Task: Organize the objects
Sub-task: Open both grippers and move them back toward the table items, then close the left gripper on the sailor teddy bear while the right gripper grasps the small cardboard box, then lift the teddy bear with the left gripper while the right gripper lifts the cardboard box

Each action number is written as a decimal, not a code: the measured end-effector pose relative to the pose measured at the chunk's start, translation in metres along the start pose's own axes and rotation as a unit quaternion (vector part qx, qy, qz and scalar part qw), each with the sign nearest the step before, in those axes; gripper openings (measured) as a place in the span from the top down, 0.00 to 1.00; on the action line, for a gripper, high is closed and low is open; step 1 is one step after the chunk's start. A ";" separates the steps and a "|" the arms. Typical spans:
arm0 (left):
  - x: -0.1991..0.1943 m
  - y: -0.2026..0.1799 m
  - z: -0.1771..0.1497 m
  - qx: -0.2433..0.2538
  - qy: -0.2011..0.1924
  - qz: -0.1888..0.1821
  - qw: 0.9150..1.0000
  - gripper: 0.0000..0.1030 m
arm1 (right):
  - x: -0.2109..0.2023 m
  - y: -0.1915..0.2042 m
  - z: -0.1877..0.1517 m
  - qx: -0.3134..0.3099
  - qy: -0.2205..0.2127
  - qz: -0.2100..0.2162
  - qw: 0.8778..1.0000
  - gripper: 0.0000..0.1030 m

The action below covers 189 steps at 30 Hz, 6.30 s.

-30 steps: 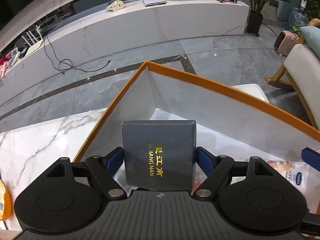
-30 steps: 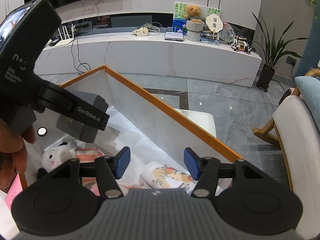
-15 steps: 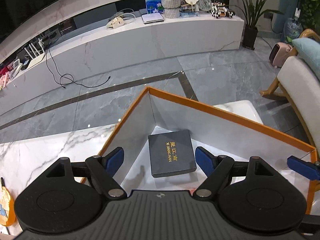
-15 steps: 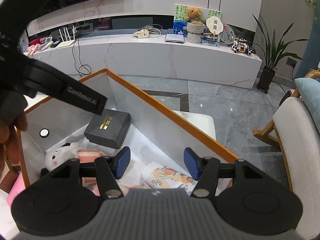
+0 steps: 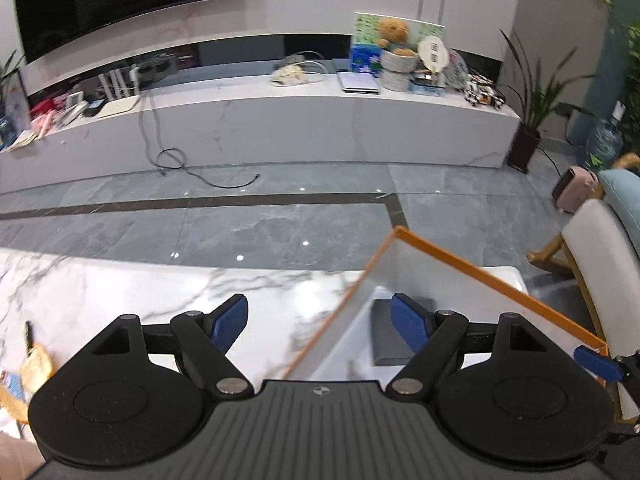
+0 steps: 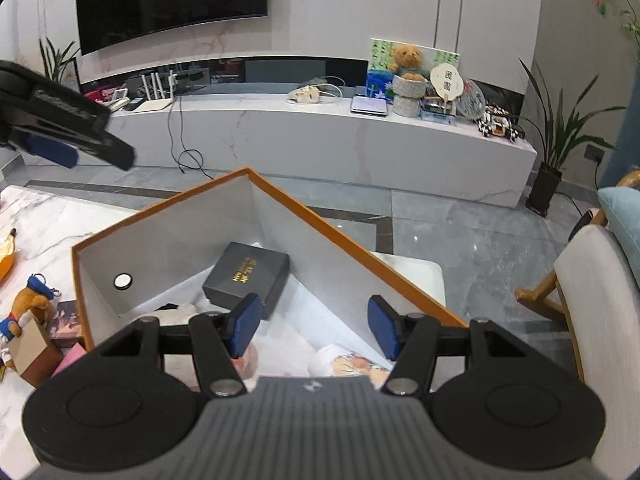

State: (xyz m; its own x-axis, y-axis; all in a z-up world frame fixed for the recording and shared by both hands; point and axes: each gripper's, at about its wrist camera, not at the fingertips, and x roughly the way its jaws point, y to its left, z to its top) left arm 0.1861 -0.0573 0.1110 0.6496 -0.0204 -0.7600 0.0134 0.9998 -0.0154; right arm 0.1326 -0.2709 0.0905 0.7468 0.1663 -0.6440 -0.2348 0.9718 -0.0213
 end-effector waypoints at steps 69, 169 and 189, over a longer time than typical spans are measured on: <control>0.002 0.156 -0.201 -0.215 0.106 -0.091 0.967 0.08 | 0.000 0.185 -0.094 -0.298 0.041 0.276 0.913 0.31; -0.058 0.138 -0.205 -0.071 0.029 0.032 0.997 0.48 | -0.034 0.152 -0.031 -0.153 0.010 0.258 0.954 0.41; -0.103 0.080 -0.114 0.003 -0.051 0.013 0.999 0.48 | -0.047 0.012 0.017 0.019 -0.072 0.146 0.986 0.41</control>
State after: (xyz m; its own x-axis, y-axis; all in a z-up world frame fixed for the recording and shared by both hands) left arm 0.0340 0.0251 0.1142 0.7239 0.0061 -0.6899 -0.0011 1.0000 0.0077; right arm 0.1052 -0.2641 0.1330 0.7321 0.4592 -0.5031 -0.4310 0.8842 0.1799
